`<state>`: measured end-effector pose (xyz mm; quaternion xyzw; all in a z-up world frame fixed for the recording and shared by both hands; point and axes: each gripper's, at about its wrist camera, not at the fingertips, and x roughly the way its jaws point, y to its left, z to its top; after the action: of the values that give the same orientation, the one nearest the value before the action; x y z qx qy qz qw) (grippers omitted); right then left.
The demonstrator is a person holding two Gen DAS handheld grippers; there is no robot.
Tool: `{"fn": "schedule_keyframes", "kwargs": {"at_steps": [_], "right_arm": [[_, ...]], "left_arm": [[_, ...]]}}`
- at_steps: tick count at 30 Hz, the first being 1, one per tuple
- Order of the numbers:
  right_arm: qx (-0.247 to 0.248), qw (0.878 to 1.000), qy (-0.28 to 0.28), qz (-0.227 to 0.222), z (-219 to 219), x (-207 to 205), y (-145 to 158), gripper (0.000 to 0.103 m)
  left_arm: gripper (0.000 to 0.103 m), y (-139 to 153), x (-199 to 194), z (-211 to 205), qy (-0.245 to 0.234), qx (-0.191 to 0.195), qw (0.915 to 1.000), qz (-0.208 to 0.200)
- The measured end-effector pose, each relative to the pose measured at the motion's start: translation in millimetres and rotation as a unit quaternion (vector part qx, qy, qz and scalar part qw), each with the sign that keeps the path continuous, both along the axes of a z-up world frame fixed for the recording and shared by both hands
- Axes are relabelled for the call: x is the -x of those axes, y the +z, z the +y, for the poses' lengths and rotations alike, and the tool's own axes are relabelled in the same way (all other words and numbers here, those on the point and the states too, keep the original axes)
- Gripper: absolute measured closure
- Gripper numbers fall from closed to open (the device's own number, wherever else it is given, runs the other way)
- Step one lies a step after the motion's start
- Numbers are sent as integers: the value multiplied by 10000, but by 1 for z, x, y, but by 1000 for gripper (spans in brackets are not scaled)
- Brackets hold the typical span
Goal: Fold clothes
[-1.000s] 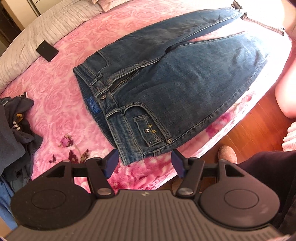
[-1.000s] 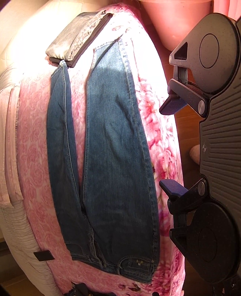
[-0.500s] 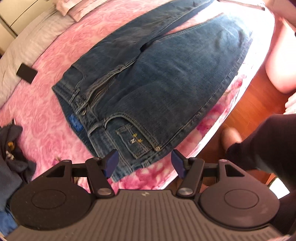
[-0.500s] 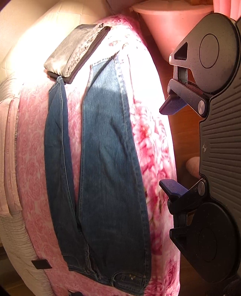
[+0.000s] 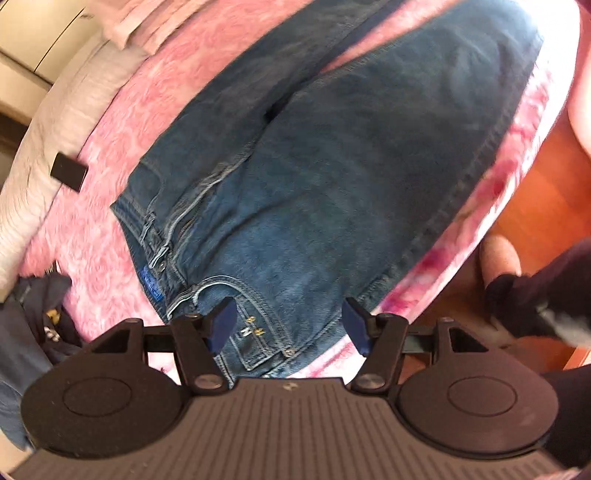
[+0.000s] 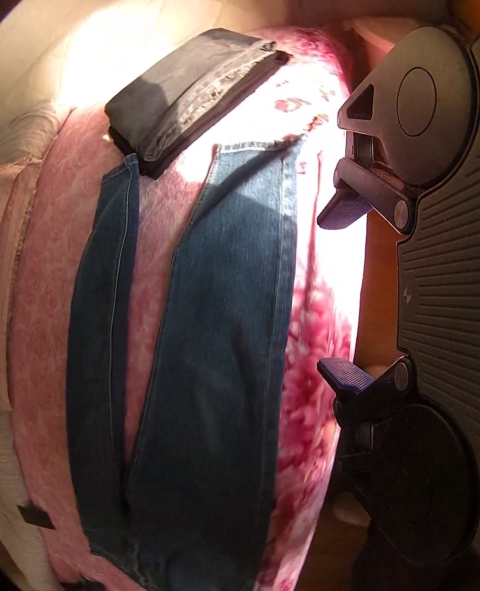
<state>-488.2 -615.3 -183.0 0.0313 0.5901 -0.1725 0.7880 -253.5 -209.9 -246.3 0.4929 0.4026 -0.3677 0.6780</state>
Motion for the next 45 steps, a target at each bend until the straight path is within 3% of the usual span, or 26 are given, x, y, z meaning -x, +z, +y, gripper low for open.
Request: {"fn": "schedule_keyframes", "kwargs": {"at_steps": [5, 15, 18, 23, 28, 30, 34, 38, 43, 45], "right_arm": [[486, 9939, 950, 294, -24, 2, -32, 24], [1345, 9640, 2170, 750, -23, -2, -99, 24], [1573, 9524, 2470, 850, -20, -2, -116, 24], [1890, 9362, 2796, 976, -17, -1, -143, 24], [2116, 9265, 2938, 1024, -10, 3, -160, 24], [2209, 9204, 3037, 1087, -7, 5, -167, 24], [2384, 9125, 3126, 1132, -8, 8, -177, 24], [2748, 8998, 3208, 1092, -14, 10, -188, 24], [3204, 8660, 3725, 932, -27, 20, -203, 24], [3315, 8608, 3762, 878, -39, 20, -207, 24]], "left_arm": [[43, -17, 22, 2, -139, -263, 9994, -173], [42, -54, 26, 36, -418, -662, 9953, -567], [42, -72, 19, 54, -741, -931, 9881, -973], [42, -106, 8, 78, -1485, -1358, 9663, -1604], [62, -126, -10, 87, -1765, -1520, 9571, -1721], [65, -124, -12, 87, -1779, -1460, 9584, -1691], [84, -118, -15, 87, -1807, -1338, 9606, -1632], [85, -108, -19, 84, -1679, -1236, 9657, -1550], [85, -100, -24, 74, -1428, -1235, 9723, -1375], [85, -100, -24, 72, -1399, -1286, 9724, -1353]]}}
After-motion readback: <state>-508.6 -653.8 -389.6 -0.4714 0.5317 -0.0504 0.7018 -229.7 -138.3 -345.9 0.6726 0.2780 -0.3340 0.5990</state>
